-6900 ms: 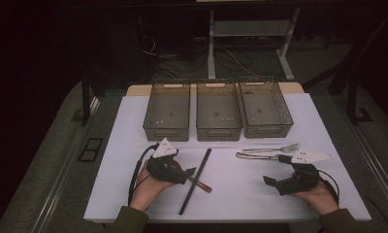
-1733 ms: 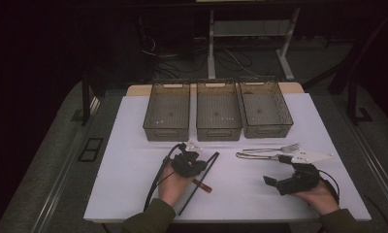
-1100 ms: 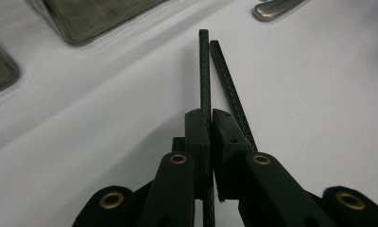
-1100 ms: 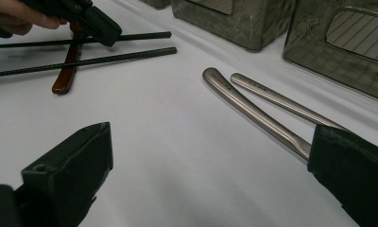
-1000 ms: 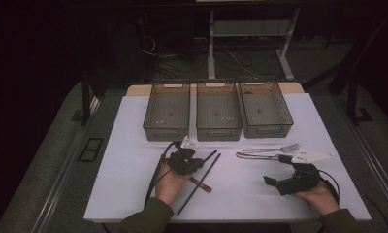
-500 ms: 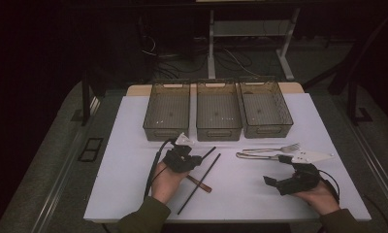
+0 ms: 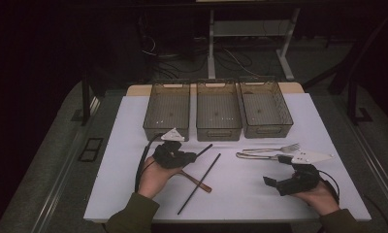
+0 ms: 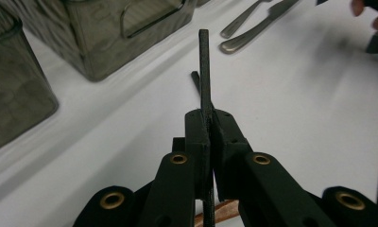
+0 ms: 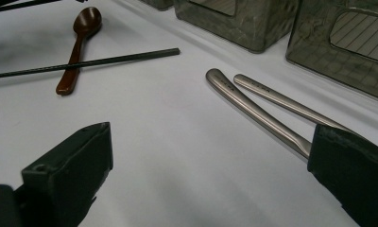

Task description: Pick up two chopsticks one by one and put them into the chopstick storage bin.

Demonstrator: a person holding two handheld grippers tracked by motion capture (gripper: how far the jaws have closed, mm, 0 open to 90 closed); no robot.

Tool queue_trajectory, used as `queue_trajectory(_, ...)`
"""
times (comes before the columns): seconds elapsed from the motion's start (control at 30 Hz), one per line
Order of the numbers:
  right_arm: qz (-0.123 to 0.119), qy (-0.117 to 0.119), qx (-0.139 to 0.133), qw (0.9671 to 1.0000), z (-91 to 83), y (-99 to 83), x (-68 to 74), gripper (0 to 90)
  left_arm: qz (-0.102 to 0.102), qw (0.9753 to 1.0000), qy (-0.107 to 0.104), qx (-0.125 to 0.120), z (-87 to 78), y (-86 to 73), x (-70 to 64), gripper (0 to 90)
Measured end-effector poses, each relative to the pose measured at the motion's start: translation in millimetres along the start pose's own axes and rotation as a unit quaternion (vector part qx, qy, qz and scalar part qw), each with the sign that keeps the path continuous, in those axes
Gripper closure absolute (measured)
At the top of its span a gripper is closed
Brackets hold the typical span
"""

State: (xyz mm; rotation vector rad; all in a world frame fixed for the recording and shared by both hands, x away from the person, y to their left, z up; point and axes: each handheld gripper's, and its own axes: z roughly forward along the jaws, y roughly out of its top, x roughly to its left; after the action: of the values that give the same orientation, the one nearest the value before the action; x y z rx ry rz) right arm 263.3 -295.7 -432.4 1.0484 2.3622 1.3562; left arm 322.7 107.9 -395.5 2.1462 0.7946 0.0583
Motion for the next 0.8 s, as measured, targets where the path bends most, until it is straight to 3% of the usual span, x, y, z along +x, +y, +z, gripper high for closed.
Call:
queue_trajectory(0.23, 0.003, 0.003, -0.009, 0.9999, -0.2, 0.4, 2.7, 0.3, 0.017, 0.9999, 0.002, -0.003, -14.9, 2.5, 5.8, 85.0)
queue_trajectory(0.4, 0.002, 0.007, -0.016, 0.9998, 0.3, 0.4, 4.9, 0.3, 0.016, 0.9998, 0.006, -0.006, -19.8, 4.0, 9.0, 85.1)
queue_trajectory(0.6, 0.008, 0.007, -0.015, 0.9998, 2.2, 0.3, -0.8, 0.3, 0.008, 0.9999, 0.004, -0.01, -19.7, 5.7, 20.5, 85.0)
queue_trajectory(0.8, 0.019, -0.002, -0.015, 0.9997, 2.3, -1.8, -7.4, 0.4, 0.014, 0.9998, 0.003, -0.015, -19.1, 13.7, 27.5, 85.0)
